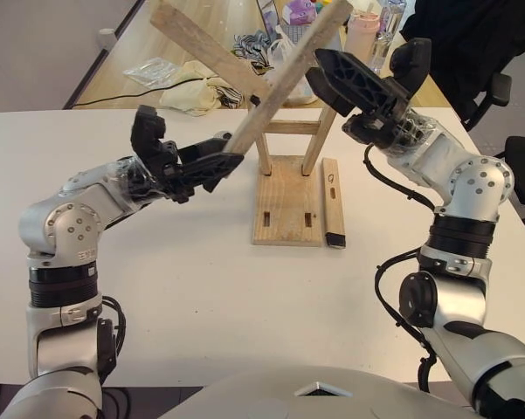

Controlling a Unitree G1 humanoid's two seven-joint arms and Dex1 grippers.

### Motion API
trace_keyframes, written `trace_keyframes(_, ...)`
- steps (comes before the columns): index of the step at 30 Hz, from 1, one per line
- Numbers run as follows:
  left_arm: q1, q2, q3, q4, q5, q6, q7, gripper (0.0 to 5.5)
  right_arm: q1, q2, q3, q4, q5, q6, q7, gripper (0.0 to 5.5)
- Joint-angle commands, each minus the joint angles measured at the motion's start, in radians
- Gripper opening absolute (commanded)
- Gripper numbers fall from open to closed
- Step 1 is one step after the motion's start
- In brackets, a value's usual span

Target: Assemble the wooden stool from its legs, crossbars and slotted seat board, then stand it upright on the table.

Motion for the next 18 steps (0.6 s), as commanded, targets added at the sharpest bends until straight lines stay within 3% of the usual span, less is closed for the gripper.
trace_keyframes(1,0.028,-0.015,-0.02,-0.046,-0.027,0.012,-0.004,2.01,-0.025,-0.034,-0.01,0.027,0.028,0.031,-0.029,4.46)
trace_keyframes(9,0.061,-0.011,-0.056,-0.053,-0.014,-0.006,-0.012,2.01,-0.06,-0.067,-0.057,0.105,0.136,0.086,-0.044,3.31)
trace_keyframes(16,0.054,-0.032,-0.081,-0.014,0.037,-0.046,0.025,2.01,-0.06,-0.074,-0.043,0.085,0.111,0.055,-0.035,2.35)
trace_keyframes(18,0.039,-0.044,-0.09,0.022,0.07,-0.056,0.063,2.53,-0.058,-0.078,-0.035,0.069,0.088,0.029,-0.02,2.32)
